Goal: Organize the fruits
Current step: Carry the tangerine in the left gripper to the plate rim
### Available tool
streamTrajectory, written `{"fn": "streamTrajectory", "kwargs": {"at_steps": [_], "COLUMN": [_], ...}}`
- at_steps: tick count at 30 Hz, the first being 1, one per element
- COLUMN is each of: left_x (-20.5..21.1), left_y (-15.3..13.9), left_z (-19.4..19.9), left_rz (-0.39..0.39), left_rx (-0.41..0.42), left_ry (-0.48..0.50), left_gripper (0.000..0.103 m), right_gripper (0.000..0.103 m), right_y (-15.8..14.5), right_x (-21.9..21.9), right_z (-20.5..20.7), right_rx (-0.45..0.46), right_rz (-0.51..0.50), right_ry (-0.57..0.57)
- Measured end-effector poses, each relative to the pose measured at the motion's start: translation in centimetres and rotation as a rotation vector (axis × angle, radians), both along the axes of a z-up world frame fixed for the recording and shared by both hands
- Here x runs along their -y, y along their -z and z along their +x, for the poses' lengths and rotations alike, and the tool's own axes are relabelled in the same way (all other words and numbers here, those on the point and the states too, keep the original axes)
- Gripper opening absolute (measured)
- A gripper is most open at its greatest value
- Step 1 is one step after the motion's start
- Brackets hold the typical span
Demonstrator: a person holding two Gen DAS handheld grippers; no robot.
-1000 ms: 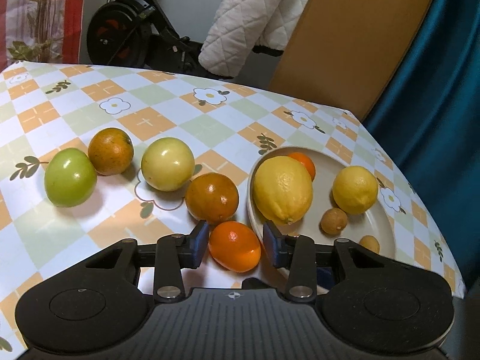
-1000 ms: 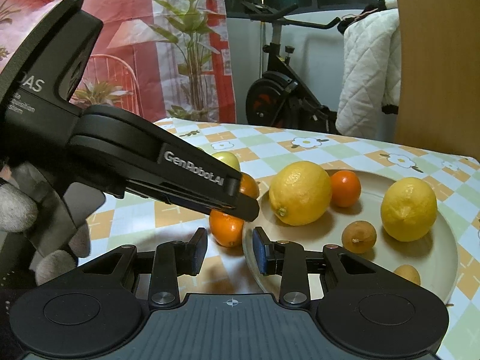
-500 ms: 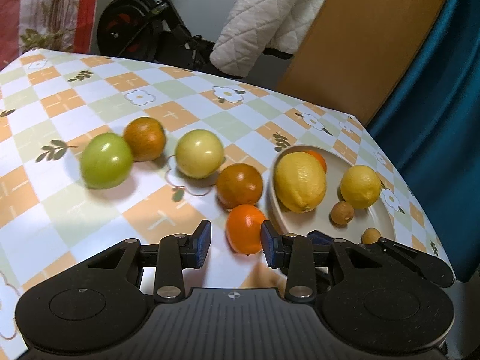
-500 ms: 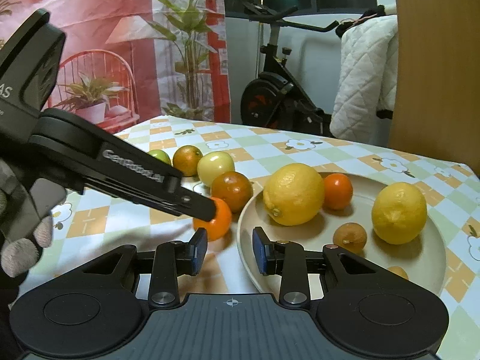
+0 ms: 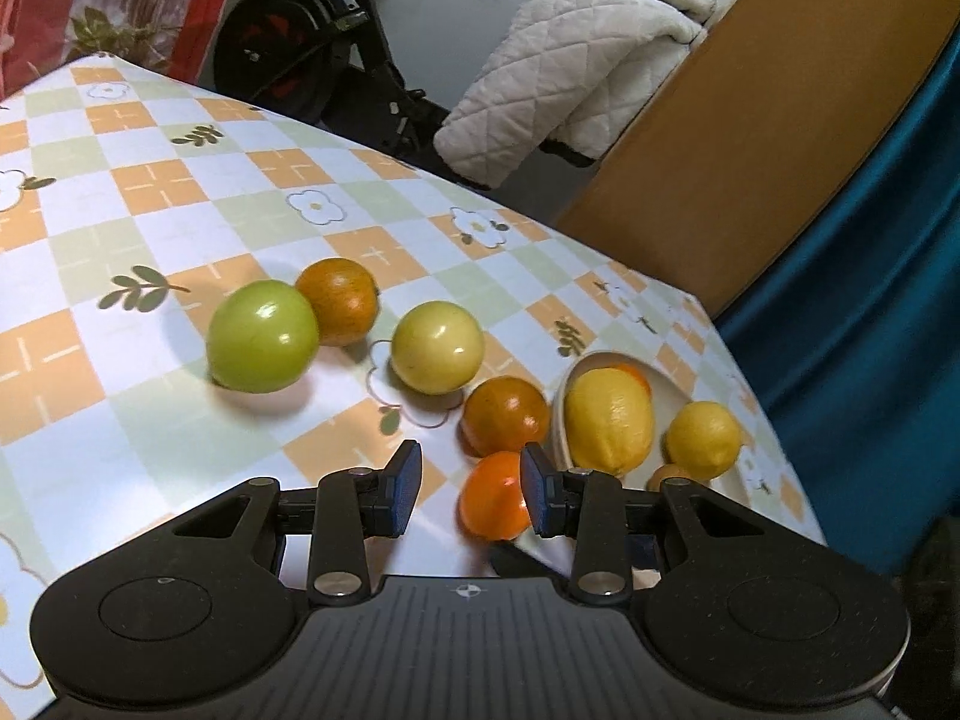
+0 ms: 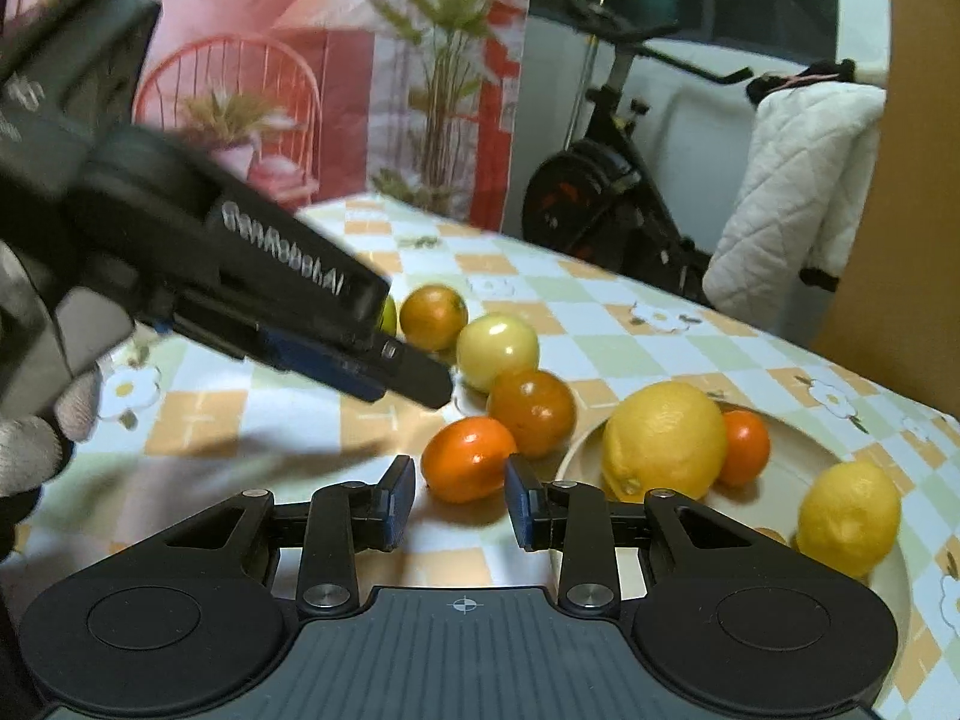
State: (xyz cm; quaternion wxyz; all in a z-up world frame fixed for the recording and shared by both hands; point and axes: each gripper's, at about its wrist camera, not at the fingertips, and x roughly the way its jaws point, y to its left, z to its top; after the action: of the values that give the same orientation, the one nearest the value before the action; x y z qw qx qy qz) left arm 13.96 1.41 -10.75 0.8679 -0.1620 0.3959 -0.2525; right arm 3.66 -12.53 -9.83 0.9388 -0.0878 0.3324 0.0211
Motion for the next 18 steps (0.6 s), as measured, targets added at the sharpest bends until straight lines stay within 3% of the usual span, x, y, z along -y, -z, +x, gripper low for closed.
{"fn": "streamTrajectory", "kwargs": {"at_steps": [7, 18], "left_x": [0.5, 1.8], "left_y": [1.1, 2.0], "left_z": [0.7, 0.4], "left_rz": [-0.004, 0.024], "left_rx": [-0.017, -0.011], "left_ry": [0.029, 0.083], "left_gripper": [0.038, 0.037], "right_gripper": [0.03, 0.031], "right_y": [0.9, 1.3], "right_x": [0.0, 0.3], "right_z": [1.5, 2.0], "right_rx": [-0.047, -0.042], "right_rz": [0.008, 0.035], "right_ry": [0.025, 0.034]}}
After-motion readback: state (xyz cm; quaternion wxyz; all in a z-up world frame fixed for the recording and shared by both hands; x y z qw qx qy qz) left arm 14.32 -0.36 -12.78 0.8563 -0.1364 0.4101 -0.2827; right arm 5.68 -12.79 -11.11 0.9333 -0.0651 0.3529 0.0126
